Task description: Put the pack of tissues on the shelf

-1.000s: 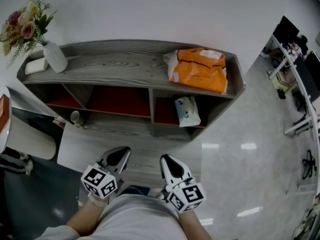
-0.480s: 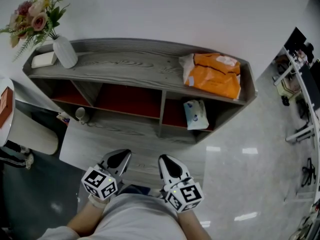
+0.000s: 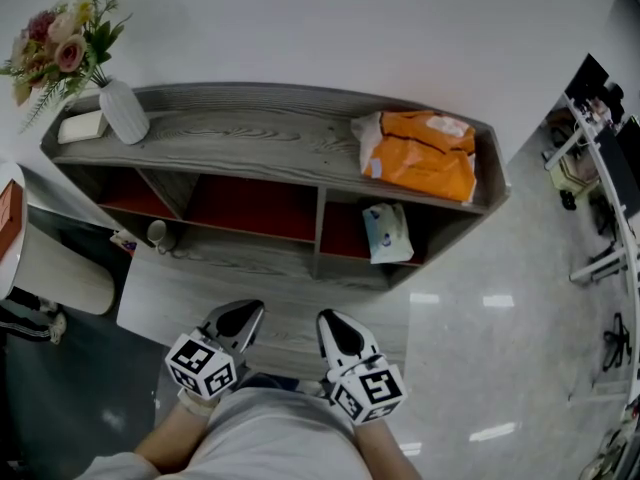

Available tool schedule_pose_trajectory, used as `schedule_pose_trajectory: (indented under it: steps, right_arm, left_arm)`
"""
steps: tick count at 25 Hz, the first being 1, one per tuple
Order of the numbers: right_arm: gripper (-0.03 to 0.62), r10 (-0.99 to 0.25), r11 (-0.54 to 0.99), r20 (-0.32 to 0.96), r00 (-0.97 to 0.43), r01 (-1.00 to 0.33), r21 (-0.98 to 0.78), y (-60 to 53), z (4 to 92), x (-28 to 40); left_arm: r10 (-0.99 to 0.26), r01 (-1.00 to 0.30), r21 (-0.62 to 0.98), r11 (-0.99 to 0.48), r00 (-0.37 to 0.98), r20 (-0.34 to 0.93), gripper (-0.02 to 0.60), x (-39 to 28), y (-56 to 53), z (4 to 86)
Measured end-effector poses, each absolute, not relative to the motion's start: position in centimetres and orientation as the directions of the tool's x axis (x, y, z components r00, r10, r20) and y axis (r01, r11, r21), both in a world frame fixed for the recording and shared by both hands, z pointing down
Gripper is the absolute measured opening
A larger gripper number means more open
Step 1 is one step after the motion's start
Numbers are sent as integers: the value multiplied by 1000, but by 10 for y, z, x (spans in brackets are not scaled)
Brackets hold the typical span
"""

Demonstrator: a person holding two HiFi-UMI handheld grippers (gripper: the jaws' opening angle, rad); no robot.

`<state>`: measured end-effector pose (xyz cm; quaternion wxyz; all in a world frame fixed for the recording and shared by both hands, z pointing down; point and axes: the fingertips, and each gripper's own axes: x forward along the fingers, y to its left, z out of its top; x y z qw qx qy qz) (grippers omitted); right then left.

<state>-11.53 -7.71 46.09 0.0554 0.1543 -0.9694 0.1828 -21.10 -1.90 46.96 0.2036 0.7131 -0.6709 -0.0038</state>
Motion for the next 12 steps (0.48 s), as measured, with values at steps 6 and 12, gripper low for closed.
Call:
schedule_pose_trajectory:
  steps: [6, 12]
  right_arm:
    - [34, -283, 883, 169, -944, -325, -339, -83, 462, -113]
    - [34, -286, 883, 168, -944, -327, -337, -90, 463, -112]
  left_arm:
    - [-959, -956, 292, -27, 108, 263, 17, -210, -28, 467]
    - [-958, -956, 292, -19, 101, 267, 17, -210, -32, 469]
